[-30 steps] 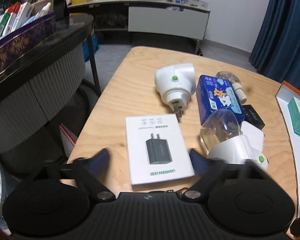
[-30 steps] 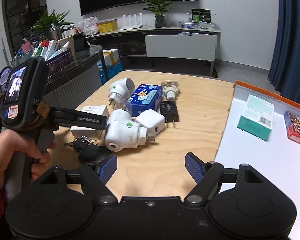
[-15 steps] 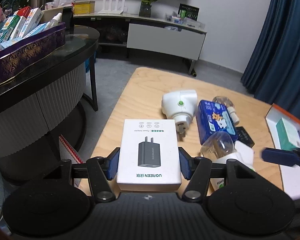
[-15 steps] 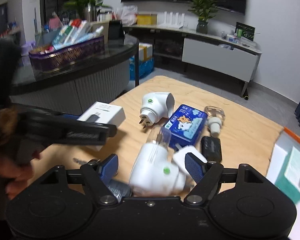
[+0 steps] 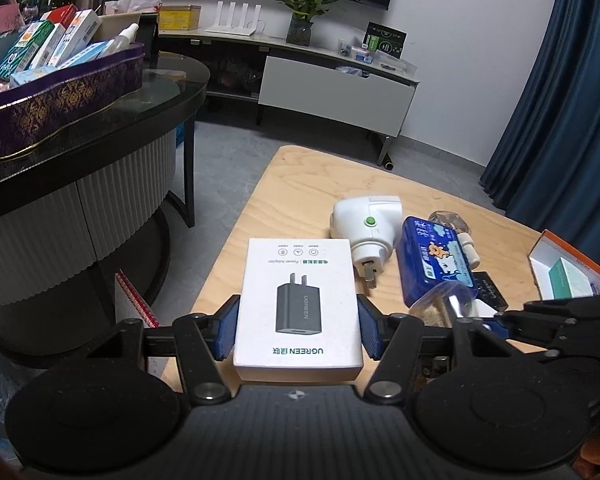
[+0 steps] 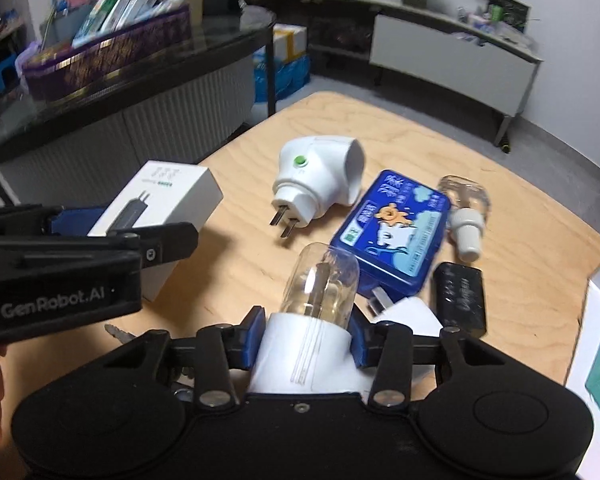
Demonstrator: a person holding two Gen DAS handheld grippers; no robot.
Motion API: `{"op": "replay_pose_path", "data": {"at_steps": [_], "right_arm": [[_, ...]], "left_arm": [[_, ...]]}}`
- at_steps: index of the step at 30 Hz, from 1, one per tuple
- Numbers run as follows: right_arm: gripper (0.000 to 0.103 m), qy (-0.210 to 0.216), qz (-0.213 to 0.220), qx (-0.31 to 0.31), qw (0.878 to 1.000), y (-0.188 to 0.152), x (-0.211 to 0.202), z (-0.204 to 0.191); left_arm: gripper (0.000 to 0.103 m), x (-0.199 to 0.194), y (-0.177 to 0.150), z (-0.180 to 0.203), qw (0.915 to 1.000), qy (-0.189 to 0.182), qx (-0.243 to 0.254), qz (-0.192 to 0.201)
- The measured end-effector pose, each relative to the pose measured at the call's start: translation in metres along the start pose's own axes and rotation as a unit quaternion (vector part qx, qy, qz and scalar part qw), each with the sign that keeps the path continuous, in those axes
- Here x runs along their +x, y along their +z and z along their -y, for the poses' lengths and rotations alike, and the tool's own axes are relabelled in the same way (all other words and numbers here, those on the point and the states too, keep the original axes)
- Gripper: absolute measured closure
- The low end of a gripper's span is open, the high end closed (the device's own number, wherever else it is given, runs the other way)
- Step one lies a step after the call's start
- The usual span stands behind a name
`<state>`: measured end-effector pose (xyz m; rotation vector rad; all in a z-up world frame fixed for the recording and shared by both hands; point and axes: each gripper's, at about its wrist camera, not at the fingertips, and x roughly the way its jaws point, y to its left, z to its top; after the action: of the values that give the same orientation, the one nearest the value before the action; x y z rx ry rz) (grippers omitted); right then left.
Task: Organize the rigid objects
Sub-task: 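Grasp the glass bottle on the white device with the right tool, then carry the white charger box with the left tool while the right tool carries the bottle device toward the tray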
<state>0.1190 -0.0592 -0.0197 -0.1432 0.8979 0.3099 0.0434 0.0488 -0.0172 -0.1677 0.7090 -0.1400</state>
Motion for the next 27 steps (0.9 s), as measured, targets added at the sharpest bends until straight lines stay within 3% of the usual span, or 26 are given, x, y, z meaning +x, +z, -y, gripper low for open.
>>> {"op": "replay_pose_path", "data": {"at_steps": [6, 15, 19, 27], "right_arm": [[0.052, -0.015, 0.084, 0.044, 0.995, -0.019, -0.060, 0.017], [0.052, -0.070, 0.176, 0.110, 0.976, -0.063, -0.153, 0.060], [0.052, -0.116, 0.202, 0.125, 0.964, -0.087, -0.183, 0.076], [0.052, -0.163, 0.240, 0.179, 0.940, -0.133, -0.229, 0.109]], "left_arm": [[0.044, -0.011, 0.000, 0.010, 0.9997, -0.020, 0.009, 0.011], [0.044, -0.046, -0.006, 0.066, 0.9958, -0.068, 0.056, 0.028], [0.044, -0.067, -0.013, 0.107, 0.9900, -0.103, 0.090, 0.036], [0.044, -0.091, -0.026, 0.183, 0.9751, -0.158, 0.147, 0.048]]}}
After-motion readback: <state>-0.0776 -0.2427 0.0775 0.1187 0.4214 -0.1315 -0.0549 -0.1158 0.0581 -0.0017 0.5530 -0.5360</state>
